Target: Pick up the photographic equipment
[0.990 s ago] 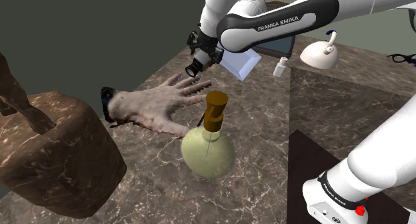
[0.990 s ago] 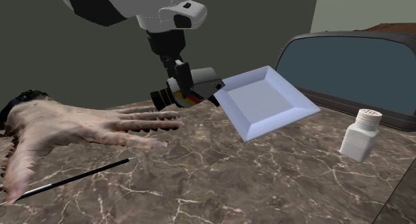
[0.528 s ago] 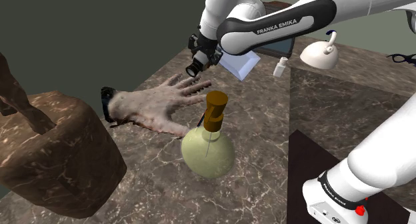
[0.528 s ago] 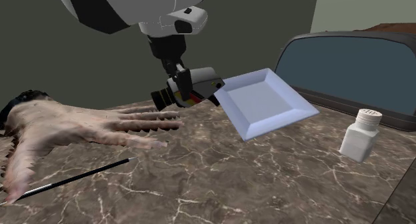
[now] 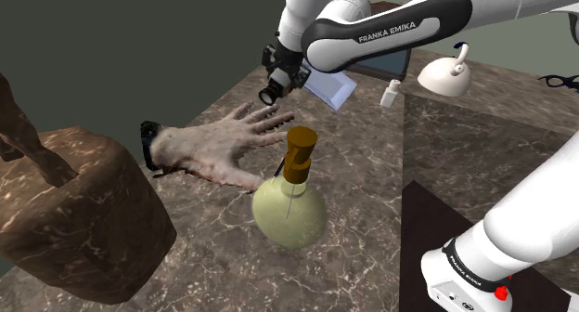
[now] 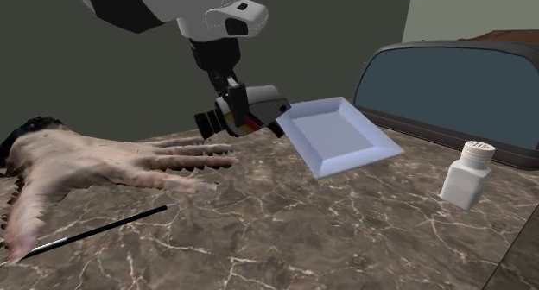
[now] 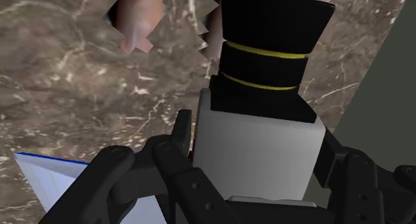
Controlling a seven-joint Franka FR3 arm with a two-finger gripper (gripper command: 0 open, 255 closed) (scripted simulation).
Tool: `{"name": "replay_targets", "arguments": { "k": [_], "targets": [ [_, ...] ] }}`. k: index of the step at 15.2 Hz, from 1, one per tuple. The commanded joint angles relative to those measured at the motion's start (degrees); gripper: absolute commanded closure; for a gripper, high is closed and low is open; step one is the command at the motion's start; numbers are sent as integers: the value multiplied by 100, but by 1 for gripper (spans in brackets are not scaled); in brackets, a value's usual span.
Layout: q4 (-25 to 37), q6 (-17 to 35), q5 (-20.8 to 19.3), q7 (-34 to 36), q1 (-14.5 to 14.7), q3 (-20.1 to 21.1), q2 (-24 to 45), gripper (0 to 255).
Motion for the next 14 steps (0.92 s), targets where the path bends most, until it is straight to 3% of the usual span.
{"name": "replay_targets", "arguments": {
  "k": [1, 14],
  "targets": [
    [100, -126, 77, -77, -7, 14, -50, 255],
    [744, -882, 400, -417, -20, 60, -236, 255]
  ]
}}
